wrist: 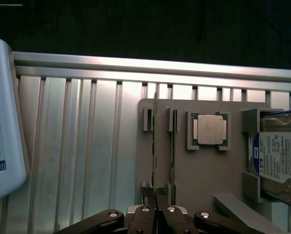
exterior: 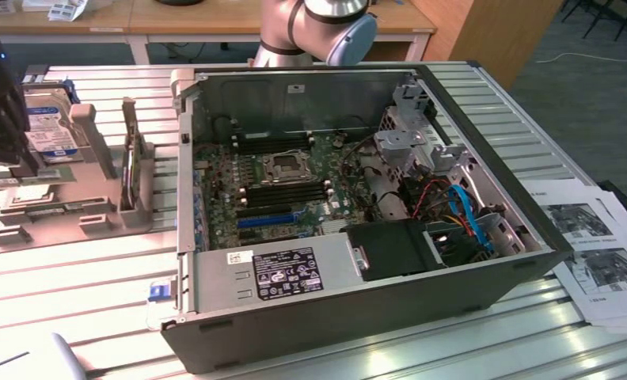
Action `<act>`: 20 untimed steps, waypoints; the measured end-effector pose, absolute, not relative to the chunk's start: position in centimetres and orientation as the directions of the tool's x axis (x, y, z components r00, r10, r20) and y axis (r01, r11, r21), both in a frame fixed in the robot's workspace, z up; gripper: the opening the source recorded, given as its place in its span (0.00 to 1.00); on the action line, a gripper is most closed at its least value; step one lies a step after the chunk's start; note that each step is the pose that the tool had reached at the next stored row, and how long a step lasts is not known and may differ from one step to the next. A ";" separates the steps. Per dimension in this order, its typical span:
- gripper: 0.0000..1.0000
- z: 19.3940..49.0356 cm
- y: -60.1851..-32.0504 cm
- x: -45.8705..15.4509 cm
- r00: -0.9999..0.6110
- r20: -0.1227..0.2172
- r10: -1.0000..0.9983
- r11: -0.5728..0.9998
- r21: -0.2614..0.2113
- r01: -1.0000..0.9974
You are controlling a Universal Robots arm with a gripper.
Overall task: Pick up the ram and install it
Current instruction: 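Pick up the ram and move it above insertion slot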
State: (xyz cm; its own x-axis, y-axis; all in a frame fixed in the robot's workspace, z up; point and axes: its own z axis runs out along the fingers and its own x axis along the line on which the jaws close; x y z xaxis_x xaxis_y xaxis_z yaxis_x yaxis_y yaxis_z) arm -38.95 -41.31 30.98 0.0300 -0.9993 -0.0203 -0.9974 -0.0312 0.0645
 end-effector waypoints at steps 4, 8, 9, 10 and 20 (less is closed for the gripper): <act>0.12 31.7 -41.3 -39.0 0.030 -0.020 -0.999 -0.031 0.064 -0.997; 0.12 32.5 -41.3 -39.0 0.030 -0.020 -0.999 -0.031 0.064 -0.997; 0.12 32.7 -41.3 -39.0 0.030 -0.020 -0.999 -0.031 0.064 -0.997; 0.12 32.9 -41.3 -39.0 0.030 -0.020 -0.999 -0.031 0.064 -0.997; 0.12 34.8 -41.3 -39.0 0.030 -0.020 -0.999 -0.031 0.064 -0.997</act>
